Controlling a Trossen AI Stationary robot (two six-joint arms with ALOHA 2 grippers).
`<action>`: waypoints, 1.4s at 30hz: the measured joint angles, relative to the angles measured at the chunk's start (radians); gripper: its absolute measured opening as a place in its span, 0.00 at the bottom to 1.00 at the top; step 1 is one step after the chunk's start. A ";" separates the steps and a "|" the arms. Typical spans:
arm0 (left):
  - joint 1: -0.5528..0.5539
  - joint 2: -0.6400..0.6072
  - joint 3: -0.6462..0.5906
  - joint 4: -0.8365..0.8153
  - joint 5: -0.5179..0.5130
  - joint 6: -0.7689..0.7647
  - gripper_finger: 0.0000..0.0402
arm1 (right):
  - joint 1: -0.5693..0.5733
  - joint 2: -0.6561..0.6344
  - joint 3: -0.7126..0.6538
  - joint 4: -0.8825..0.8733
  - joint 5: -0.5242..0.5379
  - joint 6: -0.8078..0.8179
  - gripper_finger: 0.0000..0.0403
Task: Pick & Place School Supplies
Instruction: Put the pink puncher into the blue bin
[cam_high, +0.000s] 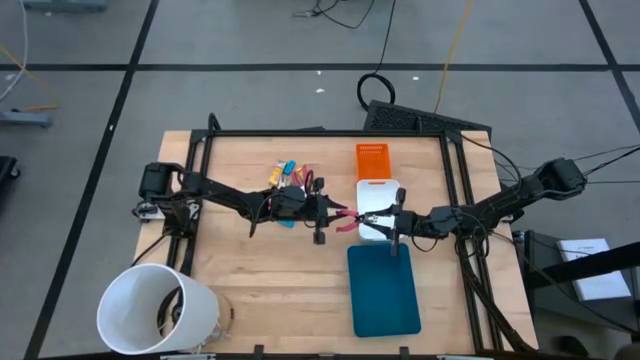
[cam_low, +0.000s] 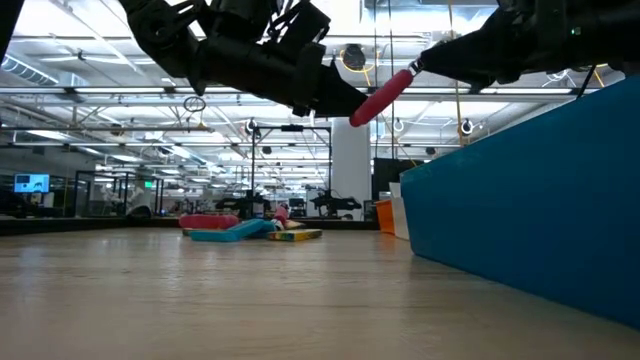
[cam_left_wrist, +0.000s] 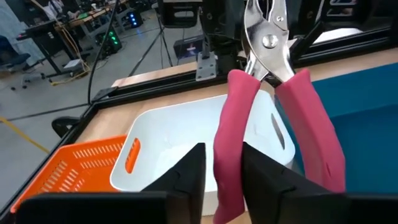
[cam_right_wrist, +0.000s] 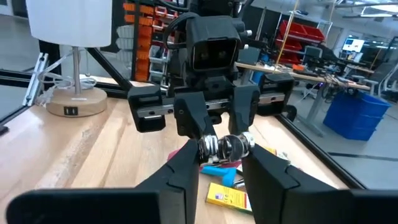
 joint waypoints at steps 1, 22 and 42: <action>0.000 -0.003 0.000 -0.001 -0.002 -0.004 0.27 | 0.001 0.000 0.000 0.000 -0.002 0.000 0.22; -0.095 -0.160 0.000 -0.187 -0.049 -0.012 0.72 | 0.038 -0.043 0.002 -0.008 -0.023 0.003 0.22; -0.057 -0.258 0.000 -0.393 -0.089 -0.132 0.70 | 0.271 -0.091 0.002 -0.365 -0.200 0.356 0.22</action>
